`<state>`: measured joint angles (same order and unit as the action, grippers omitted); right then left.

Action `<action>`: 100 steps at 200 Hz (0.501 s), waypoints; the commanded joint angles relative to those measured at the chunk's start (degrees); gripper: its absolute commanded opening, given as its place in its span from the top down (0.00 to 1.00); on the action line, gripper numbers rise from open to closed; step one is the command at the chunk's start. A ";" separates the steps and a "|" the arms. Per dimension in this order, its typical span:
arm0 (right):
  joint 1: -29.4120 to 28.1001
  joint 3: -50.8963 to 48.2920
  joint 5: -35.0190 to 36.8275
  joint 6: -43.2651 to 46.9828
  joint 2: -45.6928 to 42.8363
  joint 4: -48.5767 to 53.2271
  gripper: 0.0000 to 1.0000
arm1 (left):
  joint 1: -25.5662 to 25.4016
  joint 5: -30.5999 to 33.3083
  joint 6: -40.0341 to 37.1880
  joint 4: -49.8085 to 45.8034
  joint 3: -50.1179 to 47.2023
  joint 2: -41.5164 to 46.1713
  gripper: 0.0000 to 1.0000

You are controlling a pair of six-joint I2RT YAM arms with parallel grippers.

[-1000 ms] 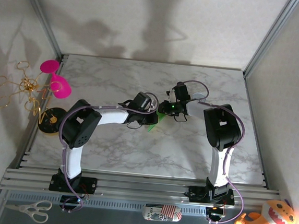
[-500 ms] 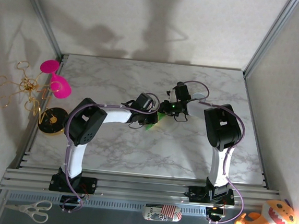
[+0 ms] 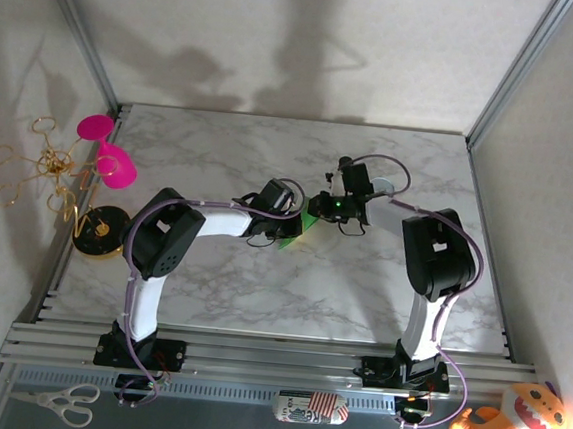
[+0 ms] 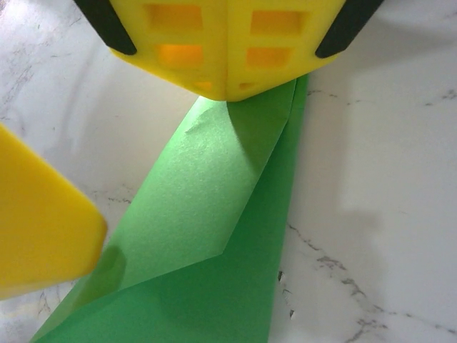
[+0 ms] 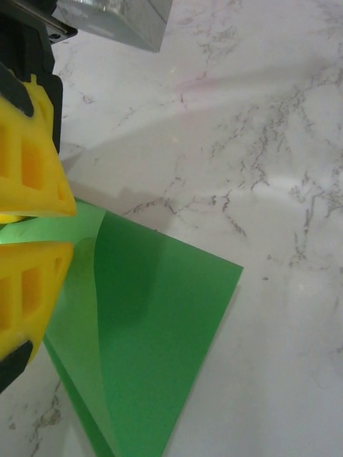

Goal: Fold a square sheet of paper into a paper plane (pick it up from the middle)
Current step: Fold the wing for the fifth time at the center of the table.

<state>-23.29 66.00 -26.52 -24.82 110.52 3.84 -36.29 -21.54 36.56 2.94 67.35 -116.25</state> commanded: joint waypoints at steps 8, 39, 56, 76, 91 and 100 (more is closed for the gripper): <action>-0.34 1.10 -2.20 0.58 3.56 0.82 0.82 | -0.18 3.75 0.89 -3.29 -1.96 -0.30 1.00; -0.48 2.29 -2.11 0.76 5.58 1.00 0.82 | -0.18 3.31 0.64 -3.38 -2.05 -0.46 1.00; -0.52 2.55 -1.32 0.72 6.31 1.55 0.82 | -0.18 2.74 0.27 -3.47 -1.96 -0.11 1.00; -0.72 2.30 0.91 0.47 6.77 3.15 0.82 | -0.18 1.23 -0.26 -2.84 -1.53 1.32 1.00; -0.91 1.51 1.37 0.14 6.81 3.62 0.82 | -0.16 -0.43 -0.02 -0.79 -1.20 2.95 0.97; -1.09 1.21 1.49 -0.23 6.60 4.05 0.83 | -0.09 -1.02 0.25 0.22 -0.71 3.54 0.94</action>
<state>-23.57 67.61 -27.11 -24.84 115.50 4.19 -36.29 -21.63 36.88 2.96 67.20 -115.72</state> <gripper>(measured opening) 0.178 0.050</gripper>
